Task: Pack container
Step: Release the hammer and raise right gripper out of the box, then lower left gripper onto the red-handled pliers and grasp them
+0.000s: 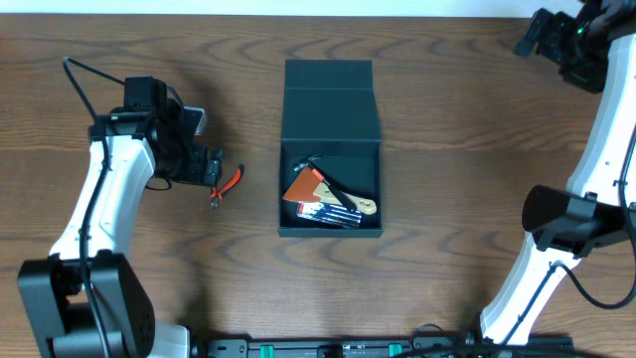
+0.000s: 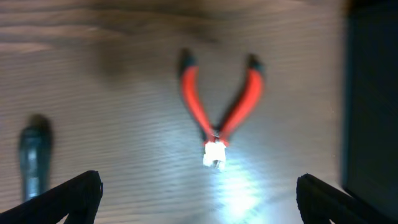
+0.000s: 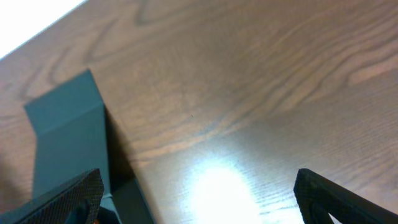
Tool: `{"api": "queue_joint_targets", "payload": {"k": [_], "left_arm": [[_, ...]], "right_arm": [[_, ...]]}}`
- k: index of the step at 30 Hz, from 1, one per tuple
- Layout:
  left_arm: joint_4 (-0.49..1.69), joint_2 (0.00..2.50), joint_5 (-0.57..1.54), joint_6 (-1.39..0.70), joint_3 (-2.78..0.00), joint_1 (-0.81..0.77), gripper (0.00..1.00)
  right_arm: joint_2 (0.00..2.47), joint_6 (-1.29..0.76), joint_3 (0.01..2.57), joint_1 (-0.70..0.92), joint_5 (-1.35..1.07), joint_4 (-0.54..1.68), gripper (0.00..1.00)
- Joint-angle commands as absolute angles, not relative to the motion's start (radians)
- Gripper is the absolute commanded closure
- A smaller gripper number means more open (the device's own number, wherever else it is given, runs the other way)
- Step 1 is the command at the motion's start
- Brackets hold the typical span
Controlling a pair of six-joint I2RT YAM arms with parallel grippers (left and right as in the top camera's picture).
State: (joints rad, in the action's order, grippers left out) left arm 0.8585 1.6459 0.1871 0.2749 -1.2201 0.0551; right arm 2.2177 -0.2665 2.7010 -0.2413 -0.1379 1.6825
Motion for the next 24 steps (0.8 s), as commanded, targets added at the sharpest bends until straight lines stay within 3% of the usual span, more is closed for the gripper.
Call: {"api": "queue_joint_targets", "payload": {"k": [1, 24], "left_arm": [[0.840, 1.678, 0.061, 0.226, -1.243, 0.058, 0.02], [0.760, 1.851, 0.059, 0.204, -1.243, 0.027, 0.02]], "right_arm": [[2.215, -0.233, 2.637, -0.245, -0.115, 1.665, 0.01], [2.215, -0.211, 2.379, -0.245, -0.056, 1.505, 0.01]]}}
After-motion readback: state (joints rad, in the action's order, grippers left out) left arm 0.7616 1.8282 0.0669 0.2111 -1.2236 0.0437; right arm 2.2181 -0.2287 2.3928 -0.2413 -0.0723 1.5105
